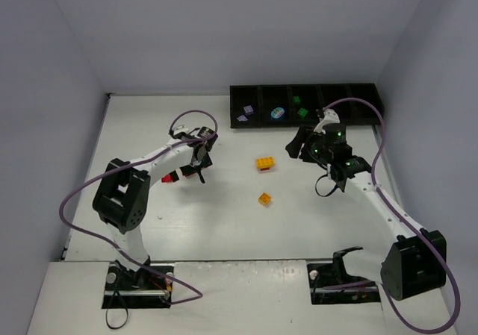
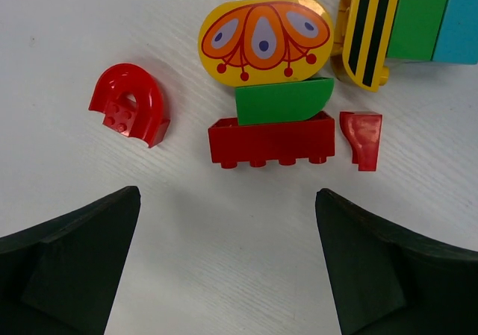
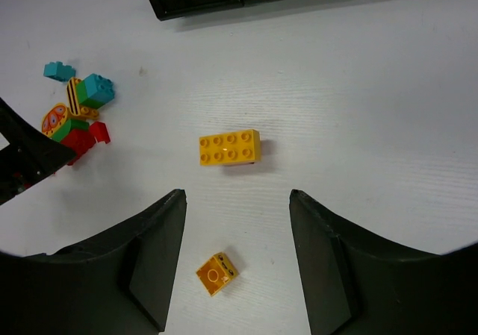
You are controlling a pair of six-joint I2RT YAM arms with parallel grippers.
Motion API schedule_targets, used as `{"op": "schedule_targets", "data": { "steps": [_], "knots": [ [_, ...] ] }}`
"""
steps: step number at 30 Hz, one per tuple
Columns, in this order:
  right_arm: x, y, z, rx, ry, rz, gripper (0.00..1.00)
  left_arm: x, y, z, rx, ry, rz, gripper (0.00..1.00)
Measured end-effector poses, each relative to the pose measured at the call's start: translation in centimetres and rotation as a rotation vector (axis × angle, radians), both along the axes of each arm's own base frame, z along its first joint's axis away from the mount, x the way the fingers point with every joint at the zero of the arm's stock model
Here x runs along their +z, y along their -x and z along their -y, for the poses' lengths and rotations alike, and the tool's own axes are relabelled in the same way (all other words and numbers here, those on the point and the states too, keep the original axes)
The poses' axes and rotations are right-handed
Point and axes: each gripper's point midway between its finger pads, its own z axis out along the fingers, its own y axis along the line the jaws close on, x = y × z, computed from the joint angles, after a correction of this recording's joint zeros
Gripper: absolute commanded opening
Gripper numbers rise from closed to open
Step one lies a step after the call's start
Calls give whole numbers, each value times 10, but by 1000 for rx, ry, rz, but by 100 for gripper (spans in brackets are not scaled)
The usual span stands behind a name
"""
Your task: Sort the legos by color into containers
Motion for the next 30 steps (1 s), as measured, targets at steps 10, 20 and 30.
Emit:
{"op": "schedule_targets", "data": {
  "steps": [10,20,30],
  "knots": [
    [-8,7,-2,23,0,-32,54,-19,-15,2,44,-11,-15,95],
    [-14,11,-4,39,-1,-46,54,-22,-26,-4,78,5,8,95],
    [-16,13,-5,55,5,-47,54,-32,-31,-3,91,21,4,85]
  ]
}}
